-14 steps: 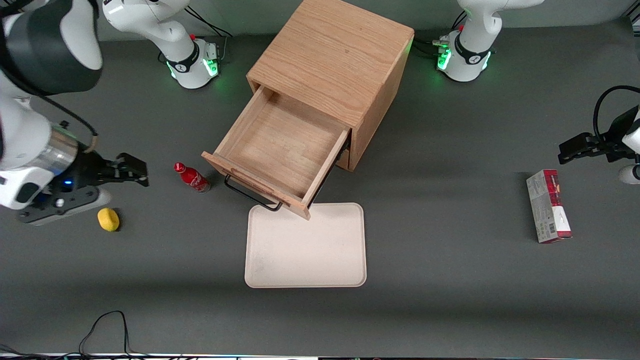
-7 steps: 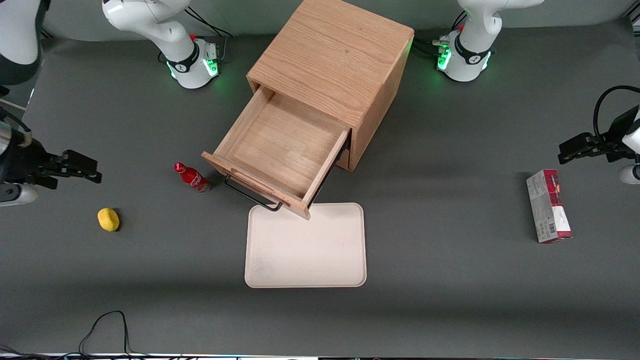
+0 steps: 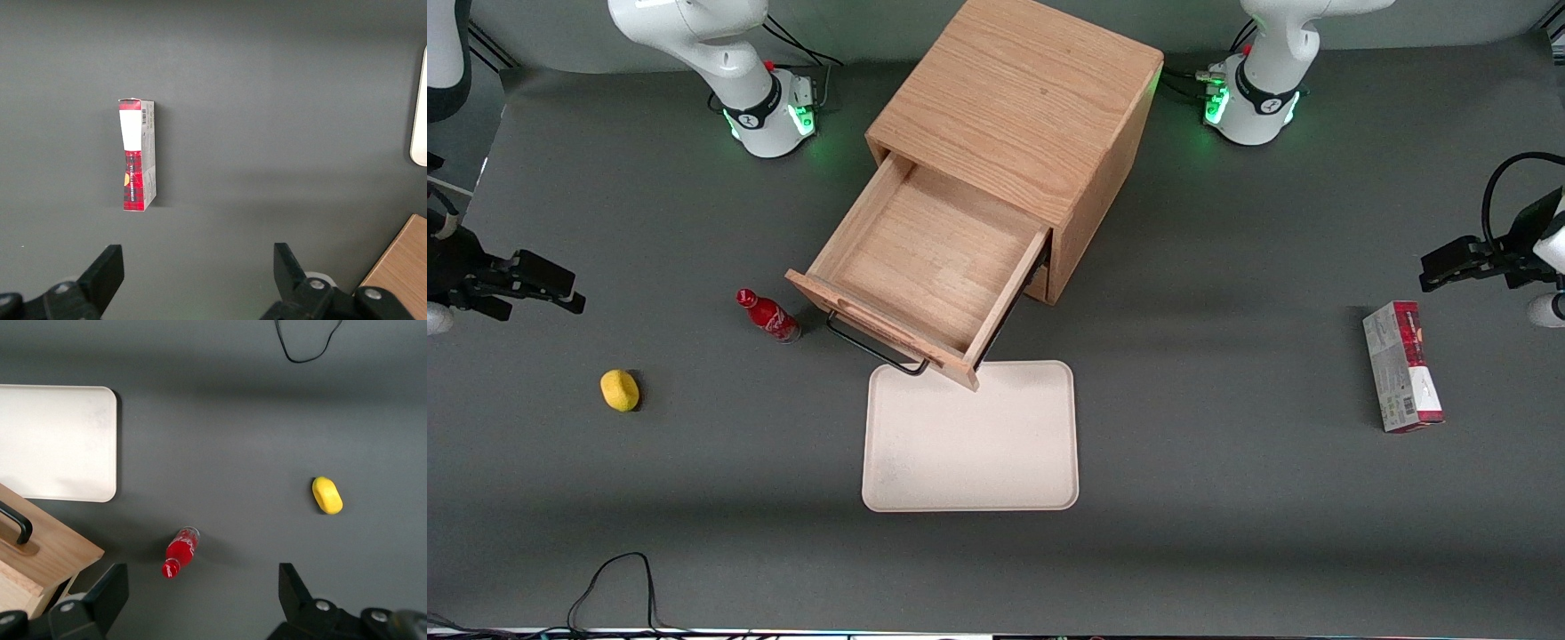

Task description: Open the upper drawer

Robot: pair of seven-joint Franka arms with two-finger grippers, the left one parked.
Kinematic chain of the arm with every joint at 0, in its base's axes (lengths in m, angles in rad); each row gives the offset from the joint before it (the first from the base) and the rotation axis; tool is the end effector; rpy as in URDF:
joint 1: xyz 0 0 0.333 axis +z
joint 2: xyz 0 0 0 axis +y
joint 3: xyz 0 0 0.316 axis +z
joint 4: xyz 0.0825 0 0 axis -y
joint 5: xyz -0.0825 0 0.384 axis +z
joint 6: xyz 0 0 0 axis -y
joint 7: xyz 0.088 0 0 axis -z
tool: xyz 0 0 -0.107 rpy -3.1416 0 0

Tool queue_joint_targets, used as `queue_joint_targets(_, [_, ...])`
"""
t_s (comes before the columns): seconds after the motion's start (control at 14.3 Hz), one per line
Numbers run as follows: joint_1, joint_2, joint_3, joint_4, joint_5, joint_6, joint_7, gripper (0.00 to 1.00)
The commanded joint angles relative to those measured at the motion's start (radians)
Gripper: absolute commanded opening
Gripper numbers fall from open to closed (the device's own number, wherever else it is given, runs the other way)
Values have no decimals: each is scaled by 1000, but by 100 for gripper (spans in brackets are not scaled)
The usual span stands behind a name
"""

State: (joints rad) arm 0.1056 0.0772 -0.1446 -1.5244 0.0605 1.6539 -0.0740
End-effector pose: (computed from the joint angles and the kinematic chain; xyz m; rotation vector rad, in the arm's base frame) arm 0.5862 -0.0135 0.6106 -3.0938 -0.0500 -0.0864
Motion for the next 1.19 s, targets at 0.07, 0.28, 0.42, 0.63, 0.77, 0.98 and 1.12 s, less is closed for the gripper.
queue_joint_targets(0.07, [-67,-37,95,-45,-71,32,34,100])
queue_joint_targets(0.28, [-67,-33,92,-45,-68,21,34,100])
queue_joint_targets(0.42, [-66,-22,91,-42,-68,20,34,100])
queue_joint_targets(0.63, [-64,-20,89,-39,-73,20,19,100])
queue_joint_targets(0.77, [-64,-20,89,-40,-73,20,22,100])
queue_joint_targets(0.98, [-50,-20,73,-40,-73,20,31,100])
queue_joint_targets(1.12, [-41,-19,71,-39,-73,20,33,100])
